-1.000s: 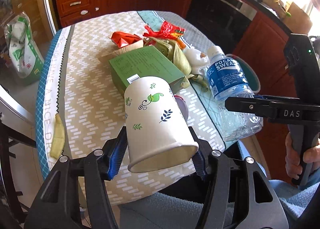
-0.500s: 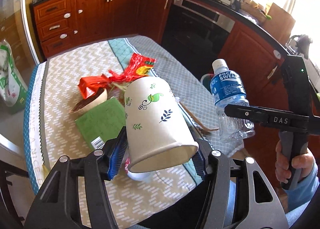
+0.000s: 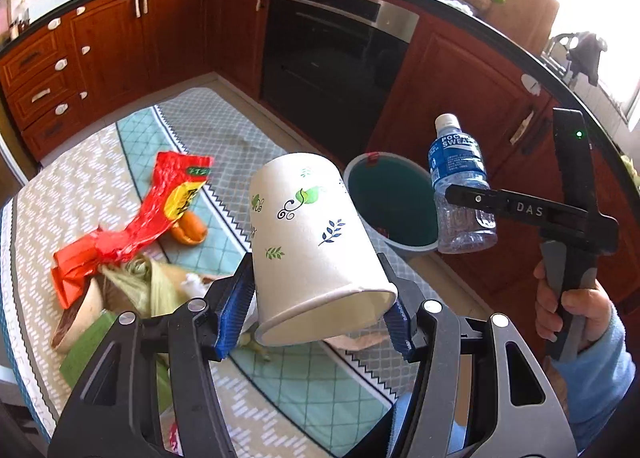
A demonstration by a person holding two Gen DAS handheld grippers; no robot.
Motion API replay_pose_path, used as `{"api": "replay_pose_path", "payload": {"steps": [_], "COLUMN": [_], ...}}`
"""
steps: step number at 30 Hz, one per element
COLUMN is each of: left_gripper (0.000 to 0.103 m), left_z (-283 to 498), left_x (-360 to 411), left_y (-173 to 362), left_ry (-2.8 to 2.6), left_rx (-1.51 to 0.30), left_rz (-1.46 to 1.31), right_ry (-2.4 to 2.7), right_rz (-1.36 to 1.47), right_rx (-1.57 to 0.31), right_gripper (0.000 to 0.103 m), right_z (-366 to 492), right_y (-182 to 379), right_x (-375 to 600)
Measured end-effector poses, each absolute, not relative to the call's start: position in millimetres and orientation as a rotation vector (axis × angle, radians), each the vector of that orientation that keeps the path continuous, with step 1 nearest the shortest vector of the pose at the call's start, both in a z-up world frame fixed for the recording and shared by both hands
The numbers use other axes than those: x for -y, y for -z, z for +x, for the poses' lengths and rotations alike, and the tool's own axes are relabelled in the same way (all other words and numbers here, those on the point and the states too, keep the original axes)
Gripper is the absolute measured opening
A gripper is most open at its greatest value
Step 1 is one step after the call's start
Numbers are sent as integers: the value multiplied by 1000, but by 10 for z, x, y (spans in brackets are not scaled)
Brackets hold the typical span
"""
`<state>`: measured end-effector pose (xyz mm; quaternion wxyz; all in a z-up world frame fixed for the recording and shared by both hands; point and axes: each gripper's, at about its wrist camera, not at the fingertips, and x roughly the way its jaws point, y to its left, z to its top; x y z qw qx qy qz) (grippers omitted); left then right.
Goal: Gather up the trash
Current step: 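Carry the cup and bottle over the bin and open both grippers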
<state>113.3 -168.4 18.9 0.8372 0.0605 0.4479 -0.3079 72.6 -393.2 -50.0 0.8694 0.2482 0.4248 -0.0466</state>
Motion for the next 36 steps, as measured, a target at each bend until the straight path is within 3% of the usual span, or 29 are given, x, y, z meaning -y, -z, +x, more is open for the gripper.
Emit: {"api": "replay_pose_path", "payload": {"steps": [8,20,36], "left_gripper": [60,61,61], "left_z": [1546,1850,1982], "left_x": [2307,2584,2573], "left_y": [37,399,571], "left_ry": [690,697,689], "left_rx": [-1019,-1120,-1165], "left_rz": [164,154,129], "right_ry": [216,145,-19], "right_rz": [565,639,841], "right_rx": [-978,-1135,-1212], "right_gripper": [61,61,61], "right_z": [1190,1738,1889], "right_y": [1181,2064,2433], "right_x": [4720,4751,4464]}}
